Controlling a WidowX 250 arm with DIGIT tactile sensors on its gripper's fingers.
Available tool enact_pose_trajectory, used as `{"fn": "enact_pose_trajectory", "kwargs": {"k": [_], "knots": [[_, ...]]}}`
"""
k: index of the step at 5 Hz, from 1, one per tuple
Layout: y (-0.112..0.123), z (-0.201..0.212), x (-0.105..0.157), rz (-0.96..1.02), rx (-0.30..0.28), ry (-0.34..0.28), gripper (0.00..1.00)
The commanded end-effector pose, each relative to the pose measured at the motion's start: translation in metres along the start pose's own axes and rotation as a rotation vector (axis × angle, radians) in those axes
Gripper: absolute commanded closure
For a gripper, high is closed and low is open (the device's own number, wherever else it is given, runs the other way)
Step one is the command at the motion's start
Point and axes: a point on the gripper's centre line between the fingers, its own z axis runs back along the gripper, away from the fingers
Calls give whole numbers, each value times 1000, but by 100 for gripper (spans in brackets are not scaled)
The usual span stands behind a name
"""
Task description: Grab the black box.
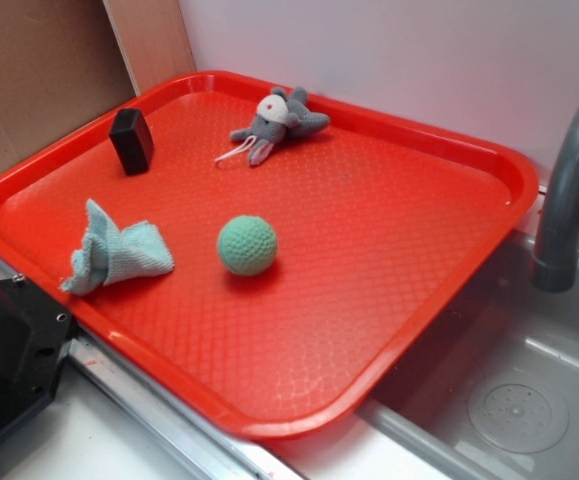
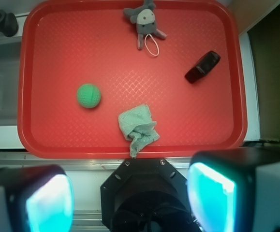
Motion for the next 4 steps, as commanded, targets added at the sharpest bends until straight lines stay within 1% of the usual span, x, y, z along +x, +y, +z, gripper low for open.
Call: {"fn": "enact_pose_trajectory", "kwargs": {"k": [1,2,3,4], "knots": [[0,0,0,0,0,0,0],[31,-26,33,93,28,-6,0],[58,-41,55,144,58,-43,0],[80,-57,71,205,54,-86,0]]}}
